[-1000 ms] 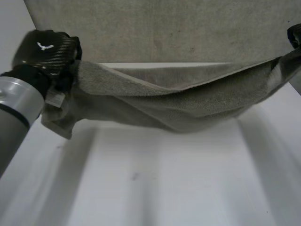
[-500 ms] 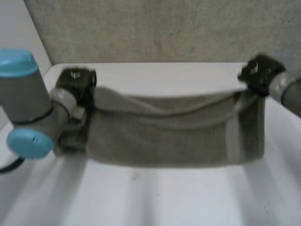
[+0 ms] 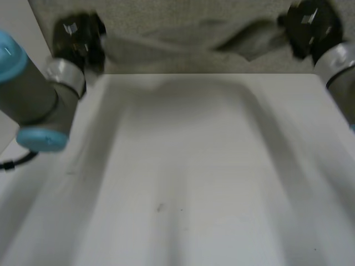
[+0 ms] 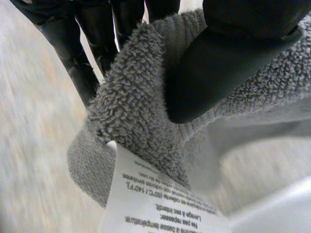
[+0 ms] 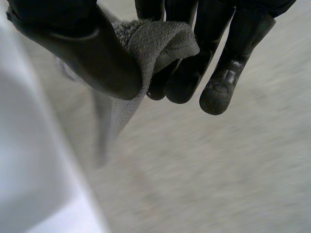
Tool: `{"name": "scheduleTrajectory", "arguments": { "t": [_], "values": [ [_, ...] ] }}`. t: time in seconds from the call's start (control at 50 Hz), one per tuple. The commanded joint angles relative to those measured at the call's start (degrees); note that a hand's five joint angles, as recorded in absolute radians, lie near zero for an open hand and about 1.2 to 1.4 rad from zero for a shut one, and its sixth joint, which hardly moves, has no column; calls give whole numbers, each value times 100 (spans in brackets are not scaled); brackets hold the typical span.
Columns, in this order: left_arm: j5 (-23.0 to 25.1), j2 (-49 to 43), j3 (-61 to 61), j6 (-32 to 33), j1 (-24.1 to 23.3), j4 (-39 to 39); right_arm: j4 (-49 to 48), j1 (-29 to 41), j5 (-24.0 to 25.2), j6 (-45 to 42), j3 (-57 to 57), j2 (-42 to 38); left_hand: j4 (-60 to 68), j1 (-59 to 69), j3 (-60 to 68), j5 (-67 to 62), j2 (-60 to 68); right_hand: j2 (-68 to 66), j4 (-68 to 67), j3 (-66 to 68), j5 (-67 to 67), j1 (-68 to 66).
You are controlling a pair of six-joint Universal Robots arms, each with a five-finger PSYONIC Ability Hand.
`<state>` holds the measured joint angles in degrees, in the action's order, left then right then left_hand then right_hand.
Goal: Fold the towel.
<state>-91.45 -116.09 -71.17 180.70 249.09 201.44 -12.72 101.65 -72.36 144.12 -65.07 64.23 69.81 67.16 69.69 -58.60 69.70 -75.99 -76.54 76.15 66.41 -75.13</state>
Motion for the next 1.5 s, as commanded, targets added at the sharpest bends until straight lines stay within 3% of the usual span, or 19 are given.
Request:
{"name": "scheduleTrajectory", "arguments": {
  "t": [0.02, 0.18, 0.2, 0.22, 0.24, 0.26, 0.28, 0.32, 0.34, 0.38, 0.42, 0.6, 0.72, 0.8, 0.86, 1.0, 1.22, 1.5],
  "values": [
    [14, -502, -1163, 27, 8, 607, 437, -14, 425, -340, -682, -587, 1019, 1284, 1031, -1140, 1030, -401, -346, 385, 359, -487],
    [5, -1030, -1954, 590, 8, 818, 463, -58, 592, -1984, -1464, -1088, 954, 1219, 966, -1074, 965, -401, -346, 385, 359, -487],
    [14, -1021, -2093, 807, 8, 818, 472, -93, 583, -2184, -1577, -1071, 488, 753, 500, -608, 499, 509, 564, -525, -551, 423],
    [14, -960, -2242, 1036, 8, 783, 463, -119, 548, -2317, -1700, -1019, -266, -1, -254, 146, -255, 2833, 2887, -2849, -2875, 2747],
    [14, -960, -2244, 1038, 8, 783, 463, -119, 548, -2318, -1702, -1018, -274, -9, -262, 153, -263, 2856, 2911, -2872, -2898, 2770],
    [14, -794, -2409, 1264, 8, 774, 455, -137, 530, -2309, -1797, -931, -1456, -1191, -1444, 1336, -1445, 4638, 4693, -4654, -4680, 4552],
    [14, -793, -2411, 1266, 8, 774, 446, -163, 521, -2248, -1894, -765, -1468, -1203, -1456, 1348, -1457, 5222, 5277, -5238, -5264, 5136],
    [22, -390, -2743, 1651, 0, 713, 446, -198, 521, -2152, -1973, -572, -4081, -3816, -4069, 3961, -4071, 5478, 5532, -5494, -5520, 5392],
    [22, -388, -2745, 1653, 0, 712, 446, -199, 521, -2151, -1974, -570, -4092, -3827, -4080, 3972, -4081, 5480, 5535, -5497, -5522, 5394],
    [22, -12, -3025, 2020, -18, 607, 446, -286, 512, -1819, -2184, -220, -5448, -5183, -5436, 5328, -5438, 6568, 6623, -6584, -6610, 6482],
    [22, 181, -3104, 2179, -44, 555, 446, -330, 512, -1599, -2289, -53, -5721, -5456, -5709, 5601, -5710, 6599, 6654, -6615, -6641, 6513],
    [14, 868, -3149, 2383, -106, 177, 428, -558, 460, -106, -3001, 879, -5724, -5459, -5712, 5604, -5713, 6599, 6654, -6615, -6641, 6513],
    [22, 930, -3026, 2391, -159, 123, 446, -682, 451, 899, -3161, 1012, -5606, -5341, -5594, 5486, -5595, 6599, 6654, -6615, -6641, 6513],
    [31, 833, -2833, 2400, -308, 106, 463, -761, 425, 2073, -3178, 1109, -5387, -5122, -5375, 5267, -5377, 6599, 6654, -6615, -6641, 6513],
    [40, 631, -2569, 2409, -361, 80, 542, -831, 442, 2567, -3178, 1109, -4630, -4365, -4618, 4510, -4620, 6599, 6654, -6615, -6641, 6513],
    [364, -114, -1508, 2400, -369, -674, 621, -805, 451, 2648, -3205, 898, -2781, -2516, -2769, 2661, -2771, 6599, 6654, -6615, -6641, 6513],
    [479, -1318, 522, 2374, -317, -2405, 621, -814, 442, 2068, -3205, 546, -2881, -2616, -2869, 2760, -2870, 6599, 6654, -6615, -6641, 6513],
    [400, -2041, 1826, 2365, -220, -3753, 613, -814, 451, 2015, -3205, 380, -2999, -2734, -2987, 2878, -2988, 6599, 6654, -6615, -6641, 6513]
  ]
}}
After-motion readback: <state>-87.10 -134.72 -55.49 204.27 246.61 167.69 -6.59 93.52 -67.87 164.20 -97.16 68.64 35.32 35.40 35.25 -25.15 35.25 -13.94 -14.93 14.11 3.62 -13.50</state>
